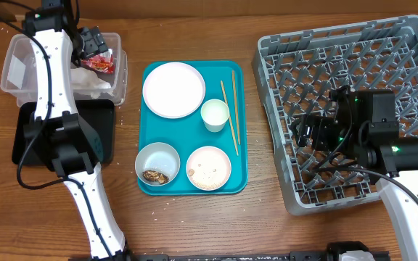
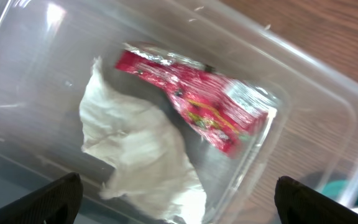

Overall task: Sort waste into correct bins and load items into the dishwasher
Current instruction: 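Tip the plate over the clear bin to drop the red wrapper, then set the plate back on the tray and grasp the paper cup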

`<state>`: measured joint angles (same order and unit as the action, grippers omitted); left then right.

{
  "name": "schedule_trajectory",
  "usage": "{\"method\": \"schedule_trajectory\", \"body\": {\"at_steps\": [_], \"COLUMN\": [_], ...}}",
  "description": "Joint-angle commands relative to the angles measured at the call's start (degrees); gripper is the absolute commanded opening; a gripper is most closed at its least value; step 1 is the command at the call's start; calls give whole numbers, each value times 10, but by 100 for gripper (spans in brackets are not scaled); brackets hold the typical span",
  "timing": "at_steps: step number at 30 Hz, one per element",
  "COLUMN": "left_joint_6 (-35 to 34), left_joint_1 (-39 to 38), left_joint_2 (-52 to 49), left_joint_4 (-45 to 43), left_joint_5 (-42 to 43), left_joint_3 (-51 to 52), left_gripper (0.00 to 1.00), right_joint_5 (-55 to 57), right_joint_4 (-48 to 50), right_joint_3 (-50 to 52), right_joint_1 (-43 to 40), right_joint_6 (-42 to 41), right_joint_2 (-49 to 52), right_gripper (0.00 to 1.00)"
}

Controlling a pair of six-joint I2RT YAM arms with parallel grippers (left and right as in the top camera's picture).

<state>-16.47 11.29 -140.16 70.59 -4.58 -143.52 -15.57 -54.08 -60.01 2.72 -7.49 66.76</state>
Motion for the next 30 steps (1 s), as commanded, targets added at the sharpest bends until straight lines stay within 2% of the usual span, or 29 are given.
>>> {"method": "schedule_trajectory", "body": {"at_steps": [1, 6, 11, 12, 14, 17, 23, 30], "left_joint_6": [24, 65, 96, 110, 137, 162, 232, 228], "left_joint_1": [-1, -3, -23, -28, -45, -85, -188, -278], "left_joint_2": [31, 90, 154, 160, 179, 180, 149, 59], "left_joint_4": [28, 146, 263, 262, 262, 262, 257, 230], "left_joint_5": [58, 164, 197, 206, 249, 264, 263, 204], "left_joint_3": [-69, -152, -157, -153, -129, -113, -46, -12], "left_gripper": [100, 100, 100, 95, 95, 93, 91, 79], "right_joint_5": [5, 5, 4, 2, -6, -11, -11, -11], "right_joint_4": [3, 8, 6, 6, 6, 7, 2, -7], "right_joint_3": [-11, -11, -11, -11, -11, -11, -11, -11], "right_joint_1": [2, 2, 2, 2, 2, 2, 2, 2], "right_joint_6": [2, 2, 2, 2, 2, 2, 2, 2], "right_joint_2": [-2, -2, -2, -2, -2, -2, -2, -2], "right_gripper": [100, 100, 100, 100, 100, 100, 100, 100]}}
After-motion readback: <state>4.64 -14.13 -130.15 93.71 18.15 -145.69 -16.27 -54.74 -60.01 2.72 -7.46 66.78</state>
